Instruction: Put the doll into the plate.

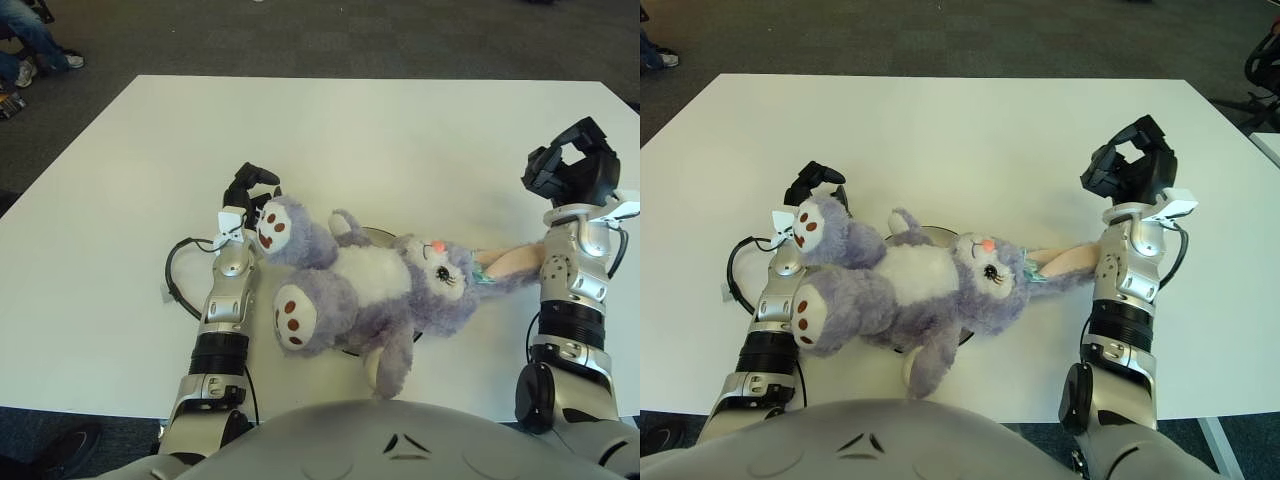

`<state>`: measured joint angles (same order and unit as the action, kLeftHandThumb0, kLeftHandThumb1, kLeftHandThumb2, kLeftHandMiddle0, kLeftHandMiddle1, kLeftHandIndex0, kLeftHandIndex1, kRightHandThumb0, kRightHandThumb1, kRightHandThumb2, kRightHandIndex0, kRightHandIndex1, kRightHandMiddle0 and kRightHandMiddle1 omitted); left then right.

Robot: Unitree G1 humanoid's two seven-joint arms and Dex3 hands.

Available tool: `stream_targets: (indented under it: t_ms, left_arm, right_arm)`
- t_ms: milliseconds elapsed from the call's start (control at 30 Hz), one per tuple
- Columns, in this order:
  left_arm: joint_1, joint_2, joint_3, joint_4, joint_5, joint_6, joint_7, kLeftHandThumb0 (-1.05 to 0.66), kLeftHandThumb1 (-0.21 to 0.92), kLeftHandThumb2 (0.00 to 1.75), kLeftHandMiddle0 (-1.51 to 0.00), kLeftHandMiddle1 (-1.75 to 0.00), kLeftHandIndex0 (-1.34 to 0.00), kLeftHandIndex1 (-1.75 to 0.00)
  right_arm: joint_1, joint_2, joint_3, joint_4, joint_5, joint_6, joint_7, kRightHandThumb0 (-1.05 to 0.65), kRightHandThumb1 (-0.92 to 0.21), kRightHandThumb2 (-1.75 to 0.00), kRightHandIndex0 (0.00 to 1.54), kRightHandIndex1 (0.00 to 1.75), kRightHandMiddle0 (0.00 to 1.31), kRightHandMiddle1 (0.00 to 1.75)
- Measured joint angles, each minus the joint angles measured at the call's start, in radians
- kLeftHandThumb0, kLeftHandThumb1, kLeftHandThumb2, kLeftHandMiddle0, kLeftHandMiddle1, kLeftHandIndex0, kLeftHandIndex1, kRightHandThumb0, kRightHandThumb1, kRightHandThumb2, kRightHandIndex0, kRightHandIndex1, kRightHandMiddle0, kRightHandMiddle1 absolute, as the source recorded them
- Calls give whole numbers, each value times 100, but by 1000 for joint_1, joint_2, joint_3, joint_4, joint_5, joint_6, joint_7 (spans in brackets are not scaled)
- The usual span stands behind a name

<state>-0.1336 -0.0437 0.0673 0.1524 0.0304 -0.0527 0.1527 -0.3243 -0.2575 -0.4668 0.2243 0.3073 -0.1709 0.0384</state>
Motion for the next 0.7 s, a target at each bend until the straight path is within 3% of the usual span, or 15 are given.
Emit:
stream_targets:
  t_ms: [300,700]
  left_arm:
    - [2,0,0,-2,0,0,0,-46,38,123,-123,-175,-56,-175]
    - [5,1,-2,-7,-1,-1,-1,-45,39,122,-123,-175,-55,-175]
  right_arm:
    - [-8,-25,-28,-2,1,0,-9,-53,-19,-147,130,175,71,175]
    - [-8,-28,-17,41,-8,-1,-5,-52,-21,-145,127,175,70,175]
